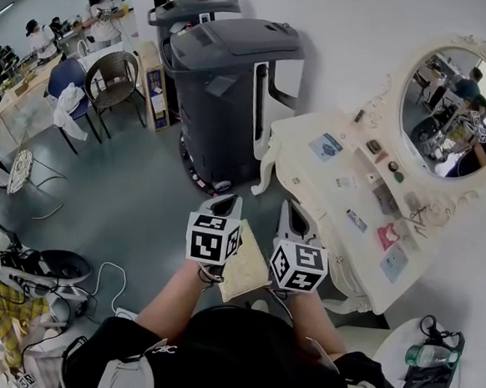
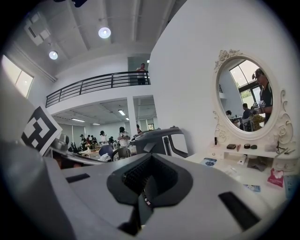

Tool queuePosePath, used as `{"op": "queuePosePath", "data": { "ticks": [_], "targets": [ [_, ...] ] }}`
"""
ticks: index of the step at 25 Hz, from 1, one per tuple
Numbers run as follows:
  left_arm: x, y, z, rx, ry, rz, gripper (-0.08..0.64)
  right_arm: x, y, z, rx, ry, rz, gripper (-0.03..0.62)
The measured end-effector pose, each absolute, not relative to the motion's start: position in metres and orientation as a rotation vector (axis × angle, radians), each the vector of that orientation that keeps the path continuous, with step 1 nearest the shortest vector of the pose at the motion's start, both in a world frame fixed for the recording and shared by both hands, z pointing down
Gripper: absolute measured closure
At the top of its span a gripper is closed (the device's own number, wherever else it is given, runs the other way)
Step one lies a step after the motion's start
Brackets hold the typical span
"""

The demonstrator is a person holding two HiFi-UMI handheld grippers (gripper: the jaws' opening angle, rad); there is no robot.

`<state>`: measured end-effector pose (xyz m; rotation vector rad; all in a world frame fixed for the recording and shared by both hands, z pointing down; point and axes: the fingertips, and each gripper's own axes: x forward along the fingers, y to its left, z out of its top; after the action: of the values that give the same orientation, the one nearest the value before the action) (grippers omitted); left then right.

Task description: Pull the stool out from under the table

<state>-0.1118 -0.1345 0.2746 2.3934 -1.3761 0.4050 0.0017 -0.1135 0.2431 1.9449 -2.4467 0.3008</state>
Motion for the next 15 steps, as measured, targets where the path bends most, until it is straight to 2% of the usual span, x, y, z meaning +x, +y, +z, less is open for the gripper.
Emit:
{"op": "queuePosePath", "data": {
  "ticks": [15],
  "targets": [
    [-0.1026, -0.1362, 0.2707, 2.408, -1.392, 0.402, 0.554, 0.0017, -0.1181, 0.2508, 1.861, -2.455, 0.317, 0.589]
  ]
}}
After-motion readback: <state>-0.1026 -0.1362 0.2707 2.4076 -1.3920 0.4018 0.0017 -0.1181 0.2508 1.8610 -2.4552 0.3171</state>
